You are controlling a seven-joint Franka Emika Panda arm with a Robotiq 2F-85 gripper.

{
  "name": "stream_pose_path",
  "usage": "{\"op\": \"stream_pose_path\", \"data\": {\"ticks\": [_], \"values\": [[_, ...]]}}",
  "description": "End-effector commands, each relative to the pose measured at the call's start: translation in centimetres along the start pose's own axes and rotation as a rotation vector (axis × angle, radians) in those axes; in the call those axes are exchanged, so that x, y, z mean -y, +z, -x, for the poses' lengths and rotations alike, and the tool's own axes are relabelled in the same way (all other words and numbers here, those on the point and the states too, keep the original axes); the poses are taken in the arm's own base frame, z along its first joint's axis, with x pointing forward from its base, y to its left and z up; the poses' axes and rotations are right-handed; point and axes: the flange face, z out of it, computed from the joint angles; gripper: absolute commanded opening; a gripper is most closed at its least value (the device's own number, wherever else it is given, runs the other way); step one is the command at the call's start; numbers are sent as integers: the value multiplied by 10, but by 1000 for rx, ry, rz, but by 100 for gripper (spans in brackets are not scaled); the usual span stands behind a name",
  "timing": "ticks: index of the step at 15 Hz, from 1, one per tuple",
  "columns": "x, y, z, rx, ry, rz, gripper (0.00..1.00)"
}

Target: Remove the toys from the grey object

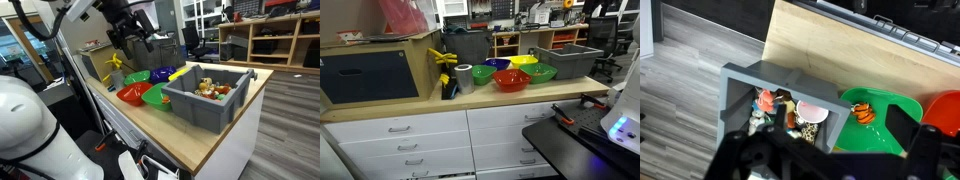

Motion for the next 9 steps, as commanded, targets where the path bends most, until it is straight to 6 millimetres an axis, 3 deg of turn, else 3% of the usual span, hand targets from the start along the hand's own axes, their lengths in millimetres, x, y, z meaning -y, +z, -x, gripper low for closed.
{"op": "stream_pose_path", "data": {"ticks": [1, 5, 9], "values": [[0, -1, 0, 1, 0, 0, 100], [4, 0, -17, -3, 26, -6, 100], [9, 10, -60, -42, 67, 3, 100]]}}
